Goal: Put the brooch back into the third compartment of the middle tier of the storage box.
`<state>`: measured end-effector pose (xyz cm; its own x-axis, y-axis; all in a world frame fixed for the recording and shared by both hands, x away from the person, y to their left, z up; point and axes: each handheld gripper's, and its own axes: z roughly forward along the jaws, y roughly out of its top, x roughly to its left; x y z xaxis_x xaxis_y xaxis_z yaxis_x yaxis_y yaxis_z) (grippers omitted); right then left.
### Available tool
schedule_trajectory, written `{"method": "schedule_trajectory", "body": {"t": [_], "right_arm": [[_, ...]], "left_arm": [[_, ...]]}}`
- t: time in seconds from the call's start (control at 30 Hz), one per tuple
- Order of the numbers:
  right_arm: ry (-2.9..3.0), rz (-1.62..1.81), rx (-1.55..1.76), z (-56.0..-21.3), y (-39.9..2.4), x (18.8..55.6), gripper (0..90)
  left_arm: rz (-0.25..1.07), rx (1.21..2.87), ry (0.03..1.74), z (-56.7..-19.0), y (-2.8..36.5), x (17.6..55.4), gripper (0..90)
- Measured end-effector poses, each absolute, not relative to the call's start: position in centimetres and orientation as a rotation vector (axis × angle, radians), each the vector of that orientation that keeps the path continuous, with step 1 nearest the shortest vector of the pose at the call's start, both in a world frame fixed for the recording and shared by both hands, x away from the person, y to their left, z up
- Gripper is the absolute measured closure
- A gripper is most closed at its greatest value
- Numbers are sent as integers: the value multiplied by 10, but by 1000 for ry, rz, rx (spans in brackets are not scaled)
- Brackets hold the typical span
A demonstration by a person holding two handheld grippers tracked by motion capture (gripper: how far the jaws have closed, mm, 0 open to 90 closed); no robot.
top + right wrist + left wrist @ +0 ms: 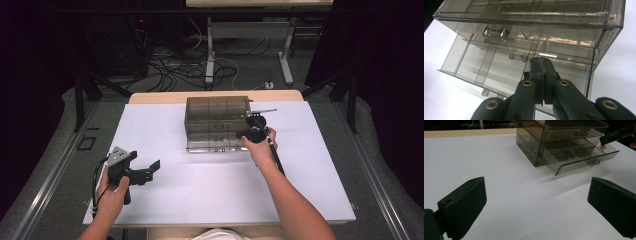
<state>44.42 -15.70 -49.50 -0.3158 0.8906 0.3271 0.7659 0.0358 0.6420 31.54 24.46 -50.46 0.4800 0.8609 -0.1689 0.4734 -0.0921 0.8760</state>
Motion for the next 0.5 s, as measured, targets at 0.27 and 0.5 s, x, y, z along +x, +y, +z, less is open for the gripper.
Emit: {"method": "schedule_trajectory", "body": {"t": [0.27, 0.5], "right_arm": [[2129, 1136, 1748, -497, -158, 445, 893], [2124, 1157, 1752, -494, -161, 444, 803]], "left_arm": [[488, 1737, 1144, -505, 245, 317, 26], [487, 1735, 1143, -505, 244, 317, 26]]}}
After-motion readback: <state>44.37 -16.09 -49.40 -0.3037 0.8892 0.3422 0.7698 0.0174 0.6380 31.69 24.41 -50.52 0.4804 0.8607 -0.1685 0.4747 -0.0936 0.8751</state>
